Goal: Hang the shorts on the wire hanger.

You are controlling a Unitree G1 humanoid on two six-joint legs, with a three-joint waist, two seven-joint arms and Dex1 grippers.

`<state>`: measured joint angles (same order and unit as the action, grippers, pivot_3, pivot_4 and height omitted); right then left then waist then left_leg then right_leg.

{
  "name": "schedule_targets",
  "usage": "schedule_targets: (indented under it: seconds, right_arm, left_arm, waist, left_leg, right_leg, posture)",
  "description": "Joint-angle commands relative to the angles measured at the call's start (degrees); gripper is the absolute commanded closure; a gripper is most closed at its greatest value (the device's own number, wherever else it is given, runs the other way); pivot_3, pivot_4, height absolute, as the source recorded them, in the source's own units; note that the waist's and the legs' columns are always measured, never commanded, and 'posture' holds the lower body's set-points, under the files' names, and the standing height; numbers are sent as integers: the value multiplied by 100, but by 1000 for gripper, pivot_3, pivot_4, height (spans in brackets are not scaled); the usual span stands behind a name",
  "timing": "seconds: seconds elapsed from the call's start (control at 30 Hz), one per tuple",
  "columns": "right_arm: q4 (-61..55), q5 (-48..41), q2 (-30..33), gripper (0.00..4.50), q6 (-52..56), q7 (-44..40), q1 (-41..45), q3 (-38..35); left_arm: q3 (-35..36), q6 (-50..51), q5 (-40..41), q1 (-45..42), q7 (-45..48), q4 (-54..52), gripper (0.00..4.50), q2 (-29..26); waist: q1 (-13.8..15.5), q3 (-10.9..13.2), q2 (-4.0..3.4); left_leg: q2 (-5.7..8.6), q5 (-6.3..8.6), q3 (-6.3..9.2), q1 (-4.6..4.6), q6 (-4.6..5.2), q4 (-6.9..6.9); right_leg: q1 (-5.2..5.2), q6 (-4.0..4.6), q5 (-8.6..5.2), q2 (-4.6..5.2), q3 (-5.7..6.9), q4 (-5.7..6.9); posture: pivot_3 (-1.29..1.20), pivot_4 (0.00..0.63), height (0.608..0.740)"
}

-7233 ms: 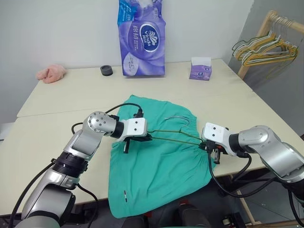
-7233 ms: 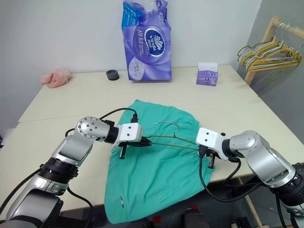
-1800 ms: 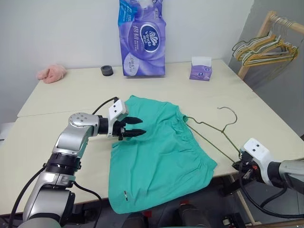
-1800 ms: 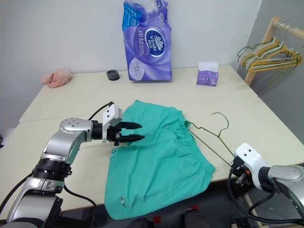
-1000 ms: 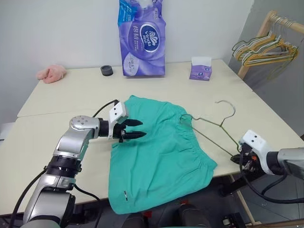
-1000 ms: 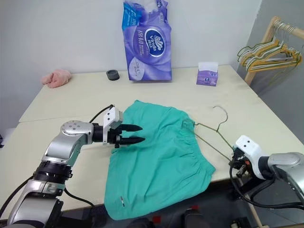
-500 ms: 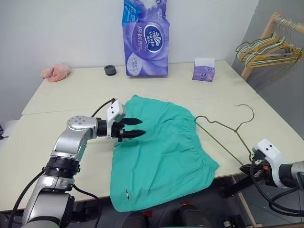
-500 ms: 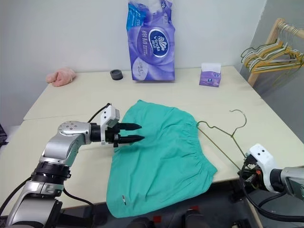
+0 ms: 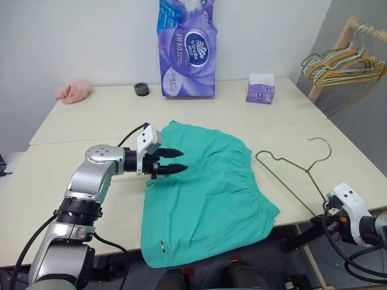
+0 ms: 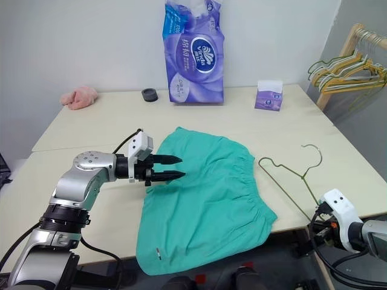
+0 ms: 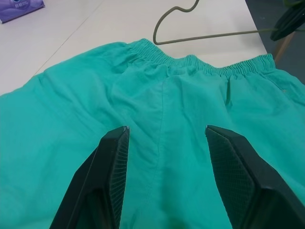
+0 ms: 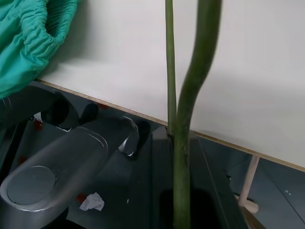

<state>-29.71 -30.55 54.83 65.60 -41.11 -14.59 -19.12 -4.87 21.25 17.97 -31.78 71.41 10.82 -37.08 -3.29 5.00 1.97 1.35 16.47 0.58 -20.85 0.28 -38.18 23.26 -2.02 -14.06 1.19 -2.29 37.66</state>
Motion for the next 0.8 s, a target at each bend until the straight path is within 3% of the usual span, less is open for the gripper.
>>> schedule_targets:
  seconds: [0.03,0.5,0.8]
  right_arm:
    - [-160,-57,-4,4500,-43,18,182,86]
    - [49,-8,173,4500,-111,-107,775,599]
    - [590,243,341,4500,-392,-317,1422,1438]
  left_arm:
    - [62,16,45,-118,-34,-166,1827,-27]
    - [89,91,54,-59,-117,-284,1827,-53]
    - [65,100,41,-91,-147,-278,1827,-11]
  waist:
    - [-2,0,0]
    - [1,0,0]
    - [-3,0,0]
  left_leg:
    - [0,0,0,0,0,0]
    - [0,0,0,0,0,0]
    - [0,0,-1,1,0,0]
  right_leg:
    - [0,0,0,0,0,0]
    - [0,0,0,-1,-1,-1]
    - [0,1,0,-1,-1,0]
  posture:
    - [-137,69,740]
    - [-118,69,740]
    - [-118,67,740]
